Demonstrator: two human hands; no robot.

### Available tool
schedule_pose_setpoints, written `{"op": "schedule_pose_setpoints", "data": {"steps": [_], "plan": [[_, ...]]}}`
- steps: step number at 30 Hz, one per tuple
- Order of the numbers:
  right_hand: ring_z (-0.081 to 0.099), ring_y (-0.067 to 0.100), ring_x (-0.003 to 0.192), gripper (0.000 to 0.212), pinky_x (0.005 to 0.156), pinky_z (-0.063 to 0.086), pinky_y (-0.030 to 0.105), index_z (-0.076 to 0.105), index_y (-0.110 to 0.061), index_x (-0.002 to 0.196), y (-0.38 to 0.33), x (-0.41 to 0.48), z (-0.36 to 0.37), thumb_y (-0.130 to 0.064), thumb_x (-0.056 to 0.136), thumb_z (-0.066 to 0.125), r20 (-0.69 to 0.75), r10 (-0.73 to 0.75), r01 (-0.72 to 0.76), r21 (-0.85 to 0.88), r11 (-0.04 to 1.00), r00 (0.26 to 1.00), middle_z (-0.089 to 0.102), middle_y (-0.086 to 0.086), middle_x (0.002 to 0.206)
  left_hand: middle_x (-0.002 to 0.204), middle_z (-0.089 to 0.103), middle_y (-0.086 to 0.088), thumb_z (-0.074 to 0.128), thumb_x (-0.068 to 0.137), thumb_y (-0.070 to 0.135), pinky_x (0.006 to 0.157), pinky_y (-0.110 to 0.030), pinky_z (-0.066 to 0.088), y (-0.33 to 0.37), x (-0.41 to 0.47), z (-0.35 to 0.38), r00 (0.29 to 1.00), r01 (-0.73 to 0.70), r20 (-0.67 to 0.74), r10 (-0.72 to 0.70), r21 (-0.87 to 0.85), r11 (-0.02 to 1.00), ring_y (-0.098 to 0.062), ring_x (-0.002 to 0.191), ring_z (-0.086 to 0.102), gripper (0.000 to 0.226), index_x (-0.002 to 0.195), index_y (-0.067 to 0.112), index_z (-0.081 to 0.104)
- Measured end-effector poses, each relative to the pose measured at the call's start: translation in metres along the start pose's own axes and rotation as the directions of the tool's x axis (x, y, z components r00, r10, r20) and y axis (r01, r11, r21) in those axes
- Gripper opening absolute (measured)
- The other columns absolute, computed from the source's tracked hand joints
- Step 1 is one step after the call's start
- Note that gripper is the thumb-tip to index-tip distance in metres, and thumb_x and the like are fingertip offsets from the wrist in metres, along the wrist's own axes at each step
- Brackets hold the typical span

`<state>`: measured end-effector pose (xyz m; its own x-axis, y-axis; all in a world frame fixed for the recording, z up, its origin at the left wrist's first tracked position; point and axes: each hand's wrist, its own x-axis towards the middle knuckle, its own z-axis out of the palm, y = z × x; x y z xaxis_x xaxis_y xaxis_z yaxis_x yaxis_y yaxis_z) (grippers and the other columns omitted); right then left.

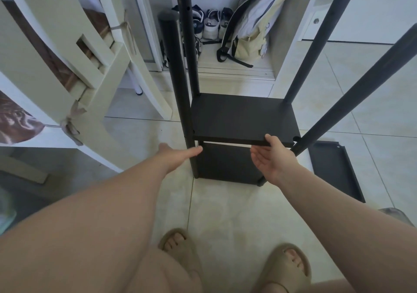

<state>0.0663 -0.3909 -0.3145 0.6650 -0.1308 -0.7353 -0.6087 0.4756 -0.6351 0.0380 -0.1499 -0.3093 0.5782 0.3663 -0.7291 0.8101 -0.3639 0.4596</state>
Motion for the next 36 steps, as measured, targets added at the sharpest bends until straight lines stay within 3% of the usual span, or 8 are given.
{"op": "schedule_pose_setpoints", "data": {"steps": [3, 7, 9, 13, 20, 25, 31, 36], "plan": [[0.073, 0.021, 0.086, 0.031, 0.062, 0.057, 0.028, 0.065, 0.0, 0.114, 0.001, 0.001, -0.001, -0.027, 0.098, 0.066, 0.002, -0.008, 0.008, 0.001, 1.0, 1.0, 0.074, 0.014, 0.095, 0.154, 0.041, -0.003, 0.078, 0.072, 0.065, 0.106, -0.044, 0.039, 0.006, 0.012, -0.004, 0.959, -0.284, -0.078, 0.274, -0.212, 0.935, -0.029, 0.138, 0.044, 0.104, 0.154, 0.032, 0.023], [0.073, 0.021, 0.082, 0.028, 0.058, 0.058, 0.027, 0.066, -0.001, 0.11, 0.004, 0.003, 0.0, -0.027, 0.098, 0.066, 0.003, -0.024, 0.024, -0.003, 1.0, 1.0, 0.075, 0.014, 0.094, 0.104, 0.055, 0.033, 0.076, 0.077, 0.061, 0.075, -0.013, 0.038, 0.018, 0.018, 0.014, 0.872, -0.489, -0.167, 0.46, -0.289, 0.823, 0.007, 0.096, 0.055, 0.059, 0.123, 0.043, 0.042], [0.073, 0.021, 0.078, 0.026, 0.055, 0.058, 0.026, 0.066, -0.002, 0.106, 0.005, 0.005, 0.0, -0.026, 0.097, 0.066, 0.004, -0.027, 0.027, 0.003, 1.0, 1.0, 0.076, 0.014, 0.09, 0.094, 0.047, 0.037, 0.071, 0.084, 0.057, 0.066, -0.01, 0.034, 0.024, 0.019, 0.023, 0.853, -0.521, -0.244, 0.461, -0.337, 0.784, 0.009, 0.083, 0.048, 0.054, 0.127, 0.045, 0.043], [0.073, 0.022, 0.078, 0.024, 0.058, 0.058, 0.028, 0.066, -0.002, 0.106, 0.004, 0.004, 0.0, -0.025, 0.098, 0.066, 0.018, -0.023, 0.023, 0.015, 1.0, 1.0, 0.077, 0.011, 0.077, 0.108, 0.057, 0.018, 0.065, 0.094, 0.039, 0.082, -0.021, 0.042, 0.033, 0.027, 0.031, 0.879, -0.474, -0.288, 0.38, -0.448, 0.758, -0.009, 0.106, 0.055, 0.045, 0.136, 0.034, 0.05], [0.073, 0.024, 0.091, 0.025, 0.065, 0.059, 0.032, 0.064, -0.003, 0.109, -0.005, -0.003, -0.001, -0.026, 0.099, 0.065, 0.069, 0.056, -0.053, -0.043, 0.998, 0.996, 0.076, 0.013, 0.093, 0.123, 0.06, 0.005, 0.063, 0.097, 0.026, 0.102, -0.036, 0.046, 0.045, 0.026, 0.031, 0.915, -0.395, -0.303, 0.267, -0.535, 0.747, -0.023, 0.123, 0.057, 0.044, 0.139, 0.027, 0.052], [0.074, 0.027, 0.09, 0.034, 0.065, 0.058, 0.035, 0.062, 0.0, 0.105, -0.03, -0.008, -0.015, -0.033, 0.101, 0.061, 0.054, 0.094, -0.077, -0.264, 0.961, 0.994, 0.074, 0.016, 0.101, 0.114, 0.056, 0.011, 0.062, 0.098, 0.024, 0.099, -0.034, 0.045, 0.059, 0.019, 0.032, 0.895, -0.438, -0.328, 0.303, -0.511, 0.739, -0.015, 0.109, 0.054, 0.041, 0.138, 0.026, 0.053], [0.07, 0.014, 0.085, 0.018, 0.076, 0.059, 0.031, 0.068, -0.015, 0.095, -0.065, -0.045, -0.039, -0.03, 0.098, 0.059, 0.1, -0.335, 0.29, -0.758, 0.585, 0.937, 0.073, 0.003, 0.097, 0.106, 0.06, 0.005, 0.06, 0.097, 0.021, 0.078, -0.023, 0.044, 0.092, -0.006, 0.047, 0.828, -0.552, -0.365, 0.426, -0.395, 0.734, -0.013, 0.091, 0.056, 0.019, 0.116, 0.026, 0.057], [0.061, -0.008, 0.09, 0.019, 0.068, 0.043, 0.005, 0.071, -0.029, 0.112, -0.103, -0.1, -0.067, -0.026, 0.1, 0.056, 0.395, -0.687, 0.655, -0.74, 0.156, 0.61, 0.067, -0.022, 0.102, 0.087, 0.056, 0.007, 0.054, 0.096, 0.015, 0.076, -0.032, 0.048, 0.127, -0.037, 0.068, 0.724, -0.668, -0.406, 0.558, -0.207, 0.715, -0.022, 0.09, 0.058, 0.014, 0.106, 0.025, 0.056]]}}
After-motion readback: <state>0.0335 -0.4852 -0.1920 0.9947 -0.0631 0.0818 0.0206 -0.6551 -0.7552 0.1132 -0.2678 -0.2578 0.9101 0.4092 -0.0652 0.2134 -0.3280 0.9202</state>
